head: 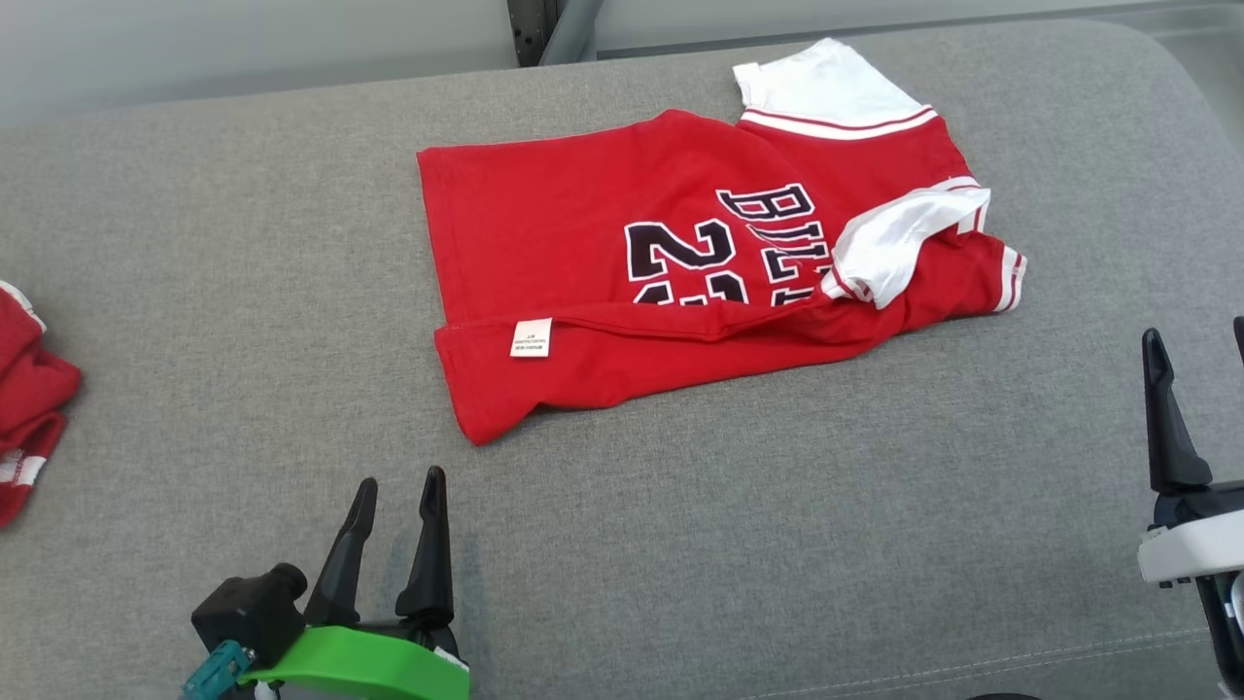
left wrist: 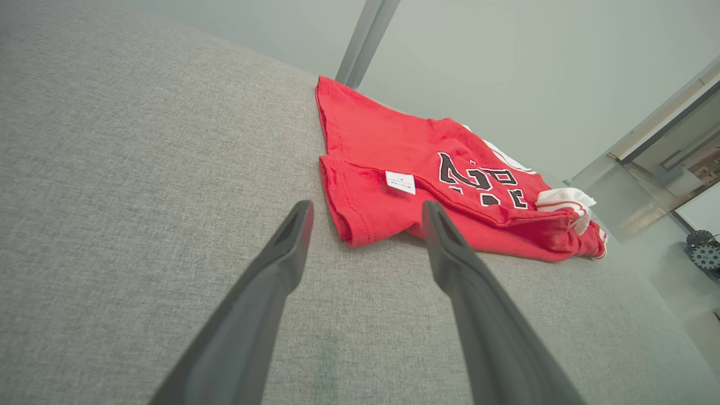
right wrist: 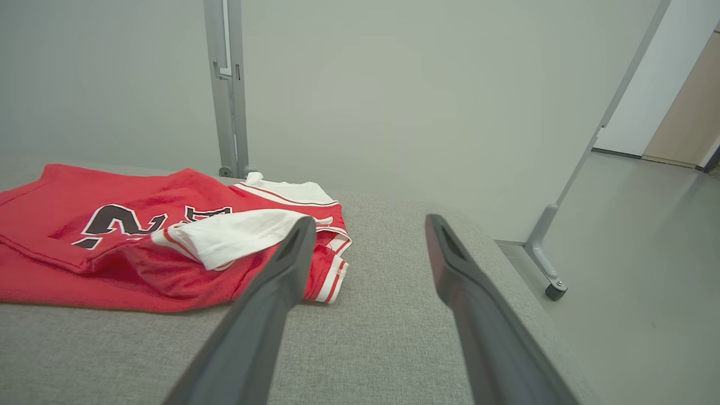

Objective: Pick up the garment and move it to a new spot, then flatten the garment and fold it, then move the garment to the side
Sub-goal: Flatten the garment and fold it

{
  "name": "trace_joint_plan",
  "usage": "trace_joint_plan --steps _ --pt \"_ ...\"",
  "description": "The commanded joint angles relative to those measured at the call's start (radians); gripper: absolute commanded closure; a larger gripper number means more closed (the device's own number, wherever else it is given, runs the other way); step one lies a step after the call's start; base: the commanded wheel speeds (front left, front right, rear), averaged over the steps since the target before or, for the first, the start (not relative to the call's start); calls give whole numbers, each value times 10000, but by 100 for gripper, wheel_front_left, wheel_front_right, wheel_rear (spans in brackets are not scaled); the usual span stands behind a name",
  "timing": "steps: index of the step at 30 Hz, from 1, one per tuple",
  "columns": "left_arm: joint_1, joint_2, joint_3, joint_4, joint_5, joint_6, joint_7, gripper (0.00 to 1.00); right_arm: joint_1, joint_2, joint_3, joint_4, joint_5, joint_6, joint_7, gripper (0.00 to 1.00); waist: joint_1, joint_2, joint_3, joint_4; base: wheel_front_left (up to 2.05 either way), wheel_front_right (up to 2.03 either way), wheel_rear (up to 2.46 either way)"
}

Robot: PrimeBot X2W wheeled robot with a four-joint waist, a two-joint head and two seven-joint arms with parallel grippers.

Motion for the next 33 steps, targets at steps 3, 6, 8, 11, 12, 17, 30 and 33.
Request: trace_joint_plan --steps 3,6,8,11,12,17,30,33 --pt "-175 -18 -89 619 313 -208 -347 0 403 566 -338 -197 -191 -18 -25 0 0 0 -481 78 0 0 0" --pt "-266 -190 -35 1151 267 -398 -540 0 641 964 -522 -116 -258 -18 -25 0 0 0 -597 99 0 0 0" --pt "-371 -233 16 1476 299 -515 -614 0 648 1110 -535 84 -255 -18 -25 0 0 0 -566 119 0 0 0" --pt "-740 -236 -41 2031 400 -637 -631 0 326 1063 -275 767 -198 -18 -26 0 0 0 -397 144 0 0 0" --pt "-912 -230 -76 2248 426 -662 -508 0 136 958 -118 1061 -204 -18 -26 0 0 0 -307 150 0 0 0" --pt "-2111 -364 -294 3263 434 -713 133 0 -1285 561 460 2911 -69 -18 -26 0 0 0 228 225 0 0 0" --pt "-4044 -673 -733 4866 382 -968 1102 0 -4850 -54 2616 7570 1050 -18 -18 0 0 0 1102 407 0 0 0" --pt "-4276 -672 -814 5060 357 -1089 1224 0 -5432 -177 3062 8163 1483 -18 -10 0 0 0 1221 487 0 0 0"
